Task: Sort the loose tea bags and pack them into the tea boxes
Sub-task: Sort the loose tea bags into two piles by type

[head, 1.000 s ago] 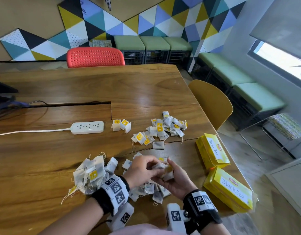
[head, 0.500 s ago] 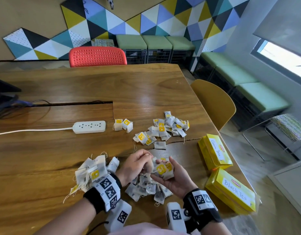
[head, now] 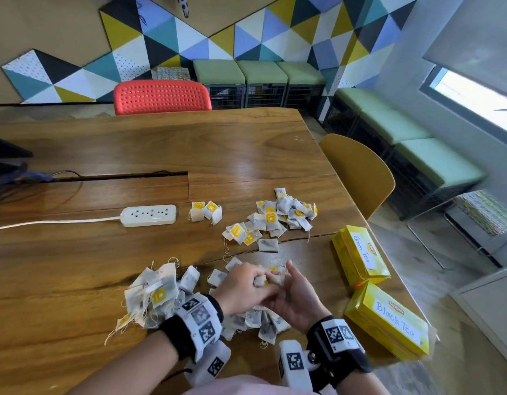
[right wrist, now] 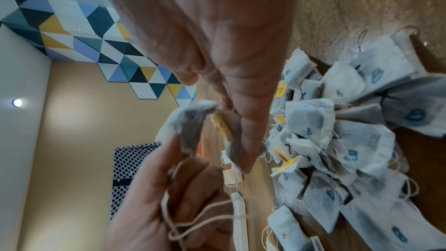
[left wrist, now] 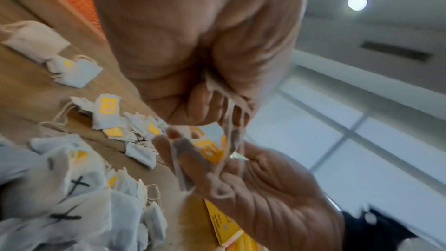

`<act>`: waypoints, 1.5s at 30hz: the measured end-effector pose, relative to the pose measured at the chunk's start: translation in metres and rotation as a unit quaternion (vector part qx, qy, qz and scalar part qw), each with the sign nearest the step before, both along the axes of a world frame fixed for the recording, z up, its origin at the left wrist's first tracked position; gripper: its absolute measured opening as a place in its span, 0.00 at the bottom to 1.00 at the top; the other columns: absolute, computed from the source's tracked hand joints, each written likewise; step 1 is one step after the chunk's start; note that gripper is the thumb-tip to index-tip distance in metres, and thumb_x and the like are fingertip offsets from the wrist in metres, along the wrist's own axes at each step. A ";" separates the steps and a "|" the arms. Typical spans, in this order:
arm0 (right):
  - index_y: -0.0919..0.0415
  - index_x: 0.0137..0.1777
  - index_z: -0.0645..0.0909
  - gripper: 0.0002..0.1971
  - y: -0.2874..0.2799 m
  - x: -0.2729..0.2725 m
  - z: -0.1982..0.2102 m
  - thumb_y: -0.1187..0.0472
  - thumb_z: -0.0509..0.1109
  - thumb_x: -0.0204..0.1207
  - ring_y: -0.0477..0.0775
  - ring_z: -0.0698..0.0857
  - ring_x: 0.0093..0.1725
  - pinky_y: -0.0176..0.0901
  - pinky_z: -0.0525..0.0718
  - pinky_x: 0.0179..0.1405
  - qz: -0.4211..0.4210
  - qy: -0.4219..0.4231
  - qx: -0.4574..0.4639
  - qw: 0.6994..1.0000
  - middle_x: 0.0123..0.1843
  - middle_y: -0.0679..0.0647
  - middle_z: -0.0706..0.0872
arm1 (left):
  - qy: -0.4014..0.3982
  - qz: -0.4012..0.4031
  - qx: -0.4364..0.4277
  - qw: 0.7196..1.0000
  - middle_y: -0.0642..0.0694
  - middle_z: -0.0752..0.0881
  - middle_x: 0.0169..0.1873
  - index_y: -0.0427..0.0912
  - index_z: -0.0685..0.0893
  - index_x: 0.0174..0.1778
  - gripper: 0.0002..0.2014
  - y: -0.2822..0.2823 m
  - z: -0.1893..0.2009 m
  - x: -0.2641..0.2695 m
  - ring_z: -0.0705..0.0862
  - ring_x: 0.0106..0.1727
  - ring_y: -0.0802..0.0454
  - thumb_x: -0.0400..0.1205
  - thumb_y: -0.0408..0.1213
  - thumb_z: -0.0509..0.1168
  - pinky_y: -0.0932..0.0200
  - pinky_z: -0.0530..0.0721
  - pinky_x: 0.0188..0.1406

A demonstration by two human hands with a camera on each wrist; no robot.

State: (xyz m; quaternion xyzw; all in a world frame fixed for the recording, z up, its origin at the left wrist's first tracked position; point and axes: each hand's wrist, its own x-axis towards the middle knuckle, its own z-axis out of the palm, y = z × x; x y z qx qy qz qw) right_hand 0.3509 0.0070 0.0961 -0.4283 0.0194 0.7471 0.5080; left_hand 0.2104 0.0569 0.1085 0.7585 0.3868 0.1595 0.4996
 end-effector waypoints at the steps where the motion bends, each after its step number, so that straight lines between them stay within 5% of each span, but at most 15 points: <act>1: 0.75 0.67 0.74 0.33 -0.001 0.001 0.001 0.42 0.49 0.86 0.66 0.89 0.47 0.58 0.90 0.48 0.011 -0.008 0.003 1.000 0.53 0.72 0.86 | -0.028 0.020 -0.047 0.998 0.57 0.91 0.38 0.47 0.90 0.45 0.05 0.002 0.001 -0.002 0.87 0.39 0.62 0.79 0.43 0.71 0.67 0.83 0.40; 7: 0.71 0.65 0.72 0.29 -0.002 0.007 -0.003 0.41 0.52 0.85 0.73 0.85 0.56 0.56 0.88 0.49 0.024 -0.030 -0.008 0.999 0.60 0.76 0.83 | -0.096 0.088 -0.193 0.972 0.57 0.74 0.18 0.42 0.83 0.43 0.10 0.010 0.003 -0.025 0.68 0.16 0.63 0.87 0.34 0.58 0.69 0.65 0.20; 13: 0.68 0.58 0.74 0.23 0.000 0.000 0.001 0.45 0.54 0.86 0.70 0.88 0.51 0.55 0.91 0.43 0.036 -0.021 0.000 0.999 0.58 0.74 0.85 | -0.104 0.115 -0.216 0.964 0.38 0.69 0.30 0.44 0.84 0.48 0.10 0.015 -0.002 -0.030 0.64 0.22 0.53 0.88 0.38 0.57 0.64 0.61 0.20; 17: 0.68 0.60 0.75 0.21 0.000 -0.003 0.004 0.49 0.55 0.86 0.69 0.87 0.53 0.56 0.90 0.47 0.046 -0.016 0.008 0.999 0.59 0.72 0.85 | -0.133 0.124 -0.213 0.960 0.37 0.73 0.35 0.50 0.87 0.41 0.14 0.019 0.008 -0.033 0.68 0.32 0.47 0.88 0.40 0.58 0.58 0.67 0.29; 20: 0.68 0.62 0.76 0.20 -0.002 -0.003 0.001 0.51 0.55 0.86 0.69 0.84 0.59 0.54 0.87 0.52 0.059 -0.007 0.007 0.998 0.61 0.71 0.84 | -0.121 0.134 -0.170 0.969 0.48 0.76 0.30 0.44 0.83 0.39 0.14 0.024 0.025 -0.046 0.73 0.28 0.57 0.88 0.38 0.57 0.70 0.69 0.29; 22: 0.67 0.63 0.76 0.19 -0.004 -0.001 0.000 0.52 0.56 0.86 0.69 0.85 0.58 0.53 0.86 0.52 0.059 -0.002 0.008 0.998 0.61 0.71 0.84 | -0.081 0.148 -0.105 0.980 0.58 0.77 0.26 0.45 0.82 0.41 0.12 0.031 0.031 -0.064 0.74 0.22 0.66 0.87 0.38 0.57 0.73 0.67 0.23; 24: 0.67 0.64 0.75 0.18 -0.008 0.002 0.000 0.54 0.59 0.84 0.68 0.86 0.56 0.53 0.87 0.51 0.053 0.000 0.015 0.998 0.62 0.72 0.83 | 0.010 0.151 -0.013 0.988 0.58 0.78 0.23 0.49 0.82 0.41 0.11 0.039 0.027 -0.090 0.74 0.23 0.65 0.87 0.40 0.58 0.69 0.67 0.24; 28: 0.68 0.65 0.73 0.20 -0.014 0.009 -0.001 0.62 0.66 0.74 0.65 0.88 0.52 0.52 0.88 0.49 0.048 -0.016 0.039 0.998 0.61 0.72 0.84 | 0.202 0.140 0.029 0.969 0.46 0.86 0.33 0.52 0.81 0.37 0.11 0.046 -0.001 -0.141 0.84 0.37 0.42 0.86 0.42 0.60 0.57 0.73 0.32; 31: 0.69 0.67 0.72 0.22 -0.015 0.011 -0.002 0.69 0.66 0.72 0.67 0.87 0.53 0.52 0.89 0.48 0.037 -0.021 0.051 0.998 0.60 0.72 0.83 | 0.264 0.144 -0.002 0.954 0.42 0.86 0.52 0.48 0.77 0.64 0.12 0.041 -0.007 -0.153 0.84 0.32 0.50 0.87 0.46 0.57 0.61 0.79 0.31; 34: 0.72 0.65 0.73 0.21 -0.015 0.011 0.000 0.73 0.66 0.71 0.66 0.88 0.53 0.51 0.87 0.53 0.039 -0.036 0.062 0.997 0.60 0.73 0.84 | 0.268 0.178 -0.026 0.947 0.45 0.85 0.45 0.45 0.70 0.70 0.18 0.038 -0.003 -0.146 0.76 0.25 0.59 0.87 0.50 0.54 0.65 0.71 0.22; 38: 0.77 0.66 0.73 0.22 -0.014 0.013 -0.001 0.80 0.63 0.70 0.65 0.88 0.57 0.50 0.87 0.55 0.022 -0.032 0.068 0.997 0.62 0.72 0.84 | 0.213 0.112 -0.106 0.965 0.50 0.75 0.34 0.46 0.71 0.55 0.11 0.032 0.000 -0.108 0.72 0.30 0.56 0.88 0.47 0.48 0.58 0.71 0.32; 40: 0.78 0.66 0.73 0.22 -0.014 0.012 -0.001 0.81 0.62 0.70 0.65 0.87 0.57 0.49 0.88 0.52 0.011 -0.018 0.063 0.998 0.59 0.71 0.85 | 0.188 0.040 -0.132 0.972 0.49 0.76 0.34 0.45 0.70 0.58 0.10 0.027 -0.003 -0.083 0.74 0.33 0.54 0.88 0.44 0.47 0.56 0.73 0.37; 43: 0.78 0.66 0.74 0.20 -0.012 0.012 0.000 0.79 0.62 0.73 0.65 0.87 0.56 0.46 0.90 0.48 -0.001 -0.010 0.056 0.998 0.57 0.70 0.86 | 0.197 -0.033 -0.102 0.974 0.47 0.80 0.51 0.44 0.68 0.71 0.16 0.022 -0.007 -0.051 0.81 0.49 0.54 0.87 0.42 0.53 0.58 0.80 0.48; 45: 0.77 0.66 0.75 0.20 -0.011 0.013 0.001 0.76 0.63 0.73 0.62 0.89 0.48 0.43 0.91 0.38 -0.006 -0.007 0.052 0.999 0.55 0.69 0.86 | 0.199 -0.046 -0.050 0.978 0.44 0.74 0.67 0.43 0.68 0.74 0.21 0.022 -0.010 -0.039 0.78 0.65 0.51 0.86 0.45 0.58 0.57 0.78 0.62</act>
